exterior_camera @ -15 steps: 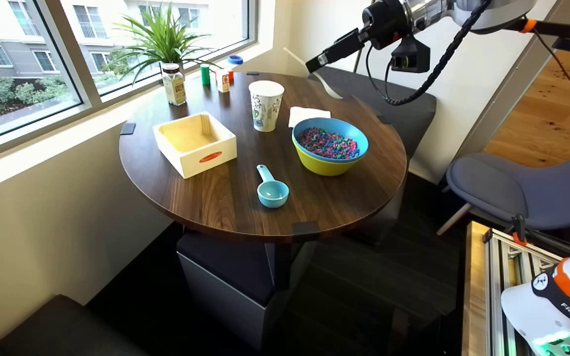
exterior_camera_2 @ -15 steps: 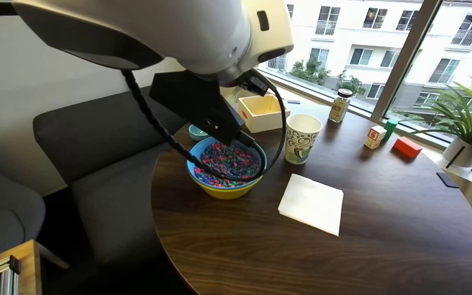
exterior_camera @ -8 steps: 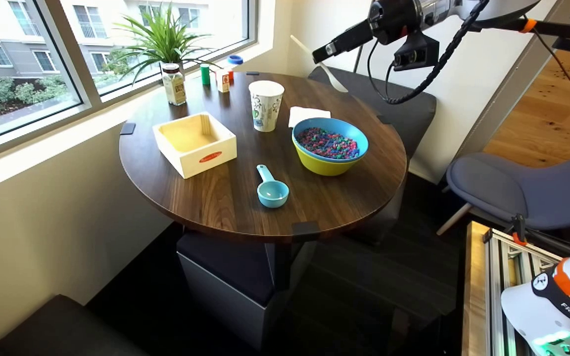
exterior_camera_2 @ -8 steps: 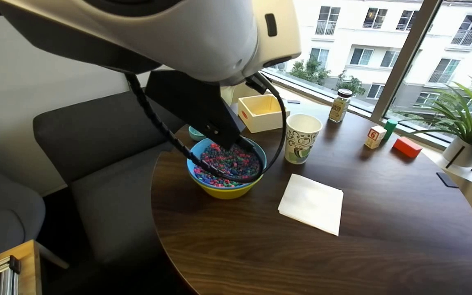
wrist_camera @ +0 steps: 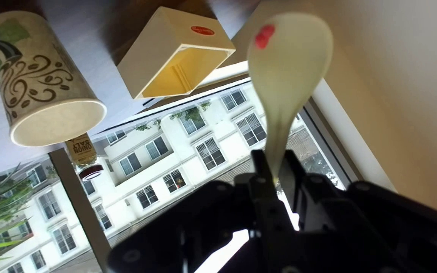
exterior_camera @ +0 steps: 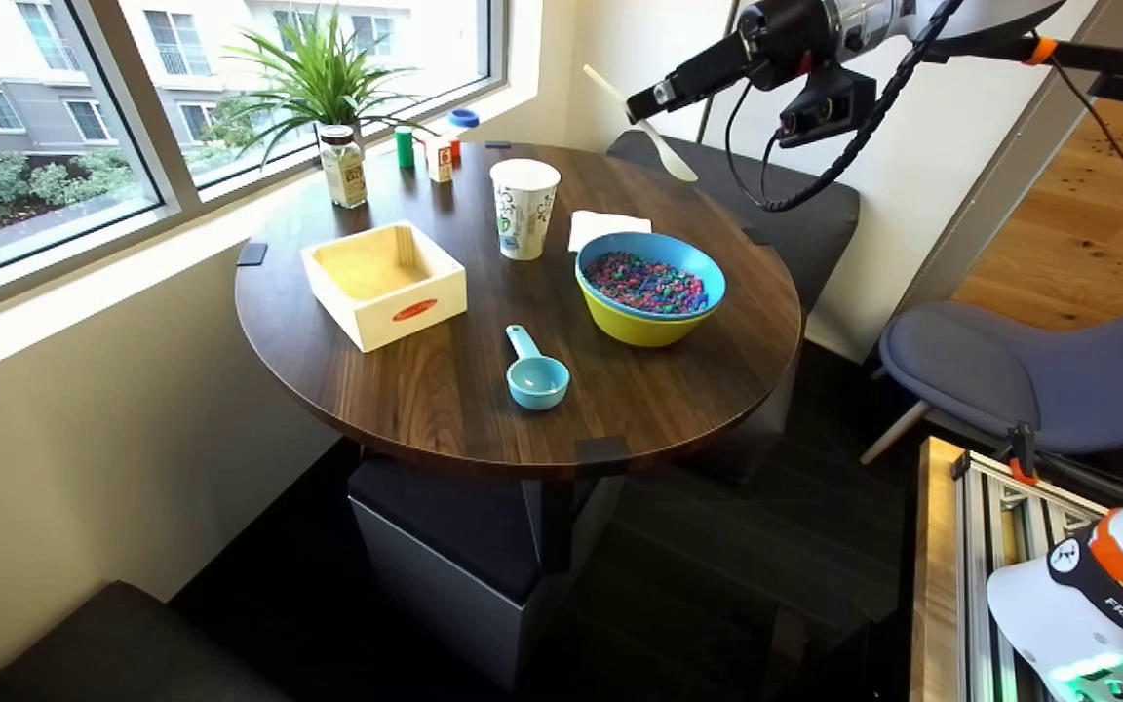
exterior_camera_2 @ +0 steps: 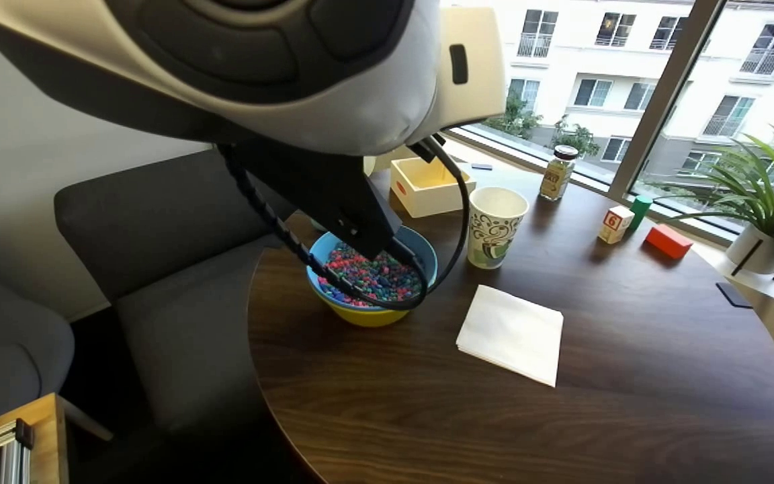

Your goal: Get some content from the blue bowl, put it on the white spoon and then put it back in the blue bowl

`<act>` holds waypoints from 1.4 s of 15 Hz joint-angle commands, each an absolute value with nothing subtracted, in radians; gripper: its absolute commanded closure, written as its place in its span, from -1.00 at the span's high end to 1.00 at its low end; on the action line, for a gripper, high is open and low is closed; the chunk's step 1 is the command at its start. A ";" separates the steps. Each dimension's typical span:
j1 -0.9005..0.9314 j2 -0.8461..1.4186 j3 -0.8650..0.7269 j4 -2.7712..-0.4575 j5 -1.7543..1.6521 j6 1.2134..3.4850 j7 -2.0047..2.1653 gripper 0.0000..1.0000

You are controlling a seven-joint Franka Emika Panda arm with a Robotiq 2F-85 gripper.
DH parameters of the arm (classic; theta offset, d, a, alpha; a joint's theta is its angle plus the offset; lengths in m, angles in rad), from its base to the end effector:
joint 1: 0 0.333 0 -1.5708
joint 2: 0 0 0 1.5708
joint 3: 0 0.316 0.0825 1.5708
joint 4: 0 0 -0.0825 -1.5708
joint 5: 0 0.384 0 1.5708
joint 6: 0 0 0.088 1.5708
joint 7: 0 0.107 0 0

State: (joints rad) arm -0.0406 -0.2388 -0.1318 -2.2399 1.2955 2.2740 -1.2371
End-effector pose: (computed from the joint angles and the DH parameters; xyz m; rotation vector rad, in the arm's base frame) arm 0.5061 -0.0677 0.5110 -2.1937 -0.3073 -1.0850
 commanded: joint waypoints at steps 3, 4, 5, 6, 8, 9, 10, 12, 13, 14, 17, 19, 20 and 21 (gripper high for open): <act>-0.062 -0.240 -0.121 -2.258 1.346 2.320 -1.288 -0.93; -0.063 -0.240 -0.121 -2.259 1.348 2.313 -1.275 -0.93; -0.065 -0.237 -0.129 -2.254 1.345 2.274 -1.260 -0.93; -0.066 -0.233 -0.136 -2.249 1.355 2.249 -1.251 -0.93; -0.068 -0.227 -0.142 -2.244 1.386 2.214 -1.245 -0.93; -0.072 -0.226 -0.143 -2.243 1.397 2.197 -1.241 -0.93; -0.075 -0.223 -0.145 -2.242 1.411 2.179 -1.238 -0.93; -0.080 -0.220 -0.142 -2.243 1.427 2.161 -1.244 -0.93; -0.080 -0.216 -0.134 -2.244 1.439 2.187 -1.256 -0.93; -0.082 -0.213 -0.134 -2.244 1.443 2.178 -1.252 -0.93; -0.086 -0.193 -0.132 -2.236 1.466 2.183 -1.254 -0.93; -0.089 -0.182 -0.131 -2.231 1.455 2.167 -1.231 -0.93; -0.089 -0.178 -0.121 -2.232 1.439 2.201 -1.227 -0.93; -0.089 -0.174 -0.119 -2.229 1.431 2.205 -1.208 -0.93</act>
State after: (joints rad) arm -0.0779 -0.1932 -0.1401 -2.2373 1.4311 2.1785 -1.2363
